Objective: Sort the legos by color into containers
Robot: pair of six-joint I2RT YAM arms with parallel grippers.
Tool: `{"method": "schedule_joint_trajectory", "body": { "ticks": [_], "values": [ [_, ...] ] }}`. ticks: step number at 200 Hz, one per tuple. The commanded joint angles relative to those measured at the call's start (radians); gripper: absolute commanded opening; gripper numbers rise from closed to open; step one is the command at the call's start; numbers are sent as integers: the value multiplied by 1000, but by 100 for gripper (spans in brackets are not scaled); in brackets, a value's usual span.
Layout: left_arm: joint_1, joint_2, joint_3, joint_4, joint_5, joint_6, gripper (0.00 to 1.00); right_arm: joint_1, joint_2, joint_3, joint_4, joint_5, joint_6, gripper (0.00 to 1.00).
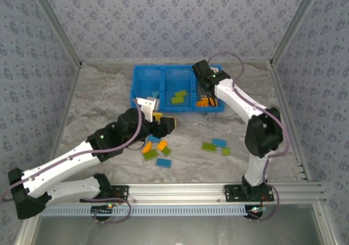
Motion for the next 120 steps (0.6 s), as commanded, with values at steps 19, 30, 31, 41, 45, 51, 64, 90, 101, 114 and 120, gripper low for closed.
{"method": "schedule_joint_trajectory", "body": {
  "ticks": [19,30,31,41,45,51,64,90,101,114,120],
  "values": [
    [34,25,44,69,43,-1,67,-55,208,195,-5,97,-151,24],
    [45,25,39,69,53,-5,67,-60,267,250,-23,130,-158,24],
    [46,25,38,69,53,-6,67,-61,269,255,-24,132,-160,24],
    [52,21,32,69,58,-10,67,-66,315,297,-34,158,-169,24],
    [54,19,29,69,59,-11,67,-68,330,313,-39,169,-172,25],
    [55,16,25,68,59,-13,67,-71,351,339,-50,183,-171,25],
    [60,9,15,66,61,-19,67,-82,400,394,-77,188,-162,27],
    [64,2,5,51,62,-23,67,-102,469,467,-130,192,-137,34],
    [65,-4,0,44,59,-26,67,-107,484,481,-142,187,-132,39],
    [67,-13,-15,43,59,-33,67,-109,490,489,-146,183,-131,47],
    [68,-17,-21,40,57,-36,67,-107,491,493,-150,183,-132,50]
  ]
}}
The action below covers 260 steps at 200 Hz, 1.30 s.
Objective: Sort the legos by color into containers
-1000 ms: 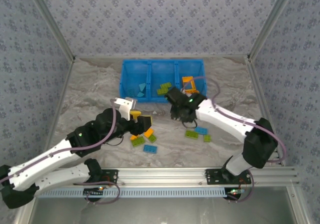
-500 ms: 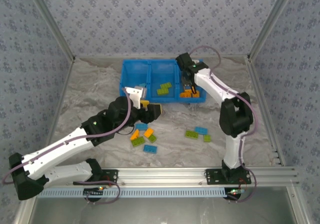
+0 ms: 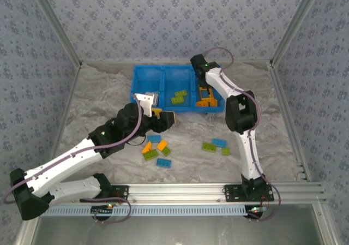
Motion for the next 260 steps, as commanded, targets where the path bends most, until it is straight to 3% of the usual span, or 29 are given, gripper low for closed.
{"method": "schedule_joint_trajectory", "body": {
  "ticks": [1,37,77,113,135,165,181,221,260],
  "values": [
    [9,-33,-21,10,9,-20,67,-7,23,48,-68,34,9,50],
    [10,-53,-45,-6,-7,-38,67,19,-26,60,-78,34,4,57],
    [29,-59,-44,-155,-114,-110,66,53,-167,68,-90,31,29,52],
    [127,30,-43,-339,-74,-219,66,95,-407,-30,-76,59,67,48],
    [179,109,-43,-344,3,-148,71,144,-666,-291,96,-14,55,54],
    [284,261,-20,-382,145,-12,72,177,-1067,-855,533,-489,76,60],
    [318,339,-17,-384,219,49,74,234,-1238,-1107,688,-674,86,68],
    [334,502,28,-420,287,130,77,417,-1490,-1399,714,-688,201,73],
    [329,585,59,-401,304,156,79,500,-1550,-1444,664,-631,233,75]
  ]
}}
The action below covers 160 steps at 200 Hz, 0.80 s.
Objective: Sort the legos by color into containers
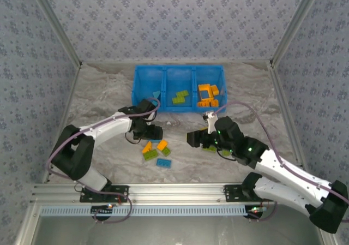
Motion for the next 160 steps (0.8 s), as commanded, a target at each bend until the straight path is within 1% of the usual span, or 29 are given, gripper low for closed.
{"method": "schedule_joint_trajectory", "body": {
  "ticks": [1,30,48,62,93,118,149,160],
  "values": [
    [-4,28,48,-13,40,46,79,30,-26,6,40,0,45,75],
    [-21,87,93,-33,17,50,79,41,11,31,30,-13,37,76],
    [-40,128,131,-71,-35,47,79,58,20,45,24,-3,27,76],
    [-46,153,149,-100,-52,32,79,60,22,51,20,3,28,76],
    [-72,187,171,-133,-103,5,79,62,26,61,21,10,31,76],
    [-106,201,190,-172,-172,-11,79,63,36,69,22,8,32,76],
    [-127,231,191,-152,-175,-25,79,63,57,80,28,9,29,76],
    [-130,235,181,-133,-177,-32,76,63,62,86,31,6,28,75]
  ]
}}
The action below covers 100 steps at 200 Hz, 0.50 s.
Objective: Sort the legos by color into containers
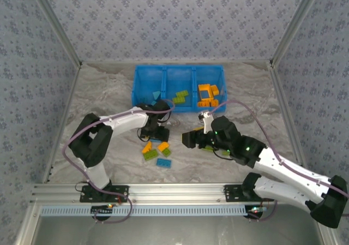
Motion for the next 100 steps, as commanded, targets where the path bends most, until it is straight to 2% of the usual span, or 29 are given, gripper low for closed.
{"method": "schedule_joint_trajectory", "body": {
  "ticks": [1,33,79,100],
  "values": [
    [-11,33,7,-13,-39,-24,76,7,11,41,4,5,7,75],
    [-12,2,-6,16,-64,-33,57,10,10,41,5,10,7,74],
    [-14,-161,81,-105,-189,-20,57,17,-4,57,-6,43,-13,72],
    [19,-213,173,-175,-227,15,57,18,5,74,6,57,-23,73]
  ]
}}
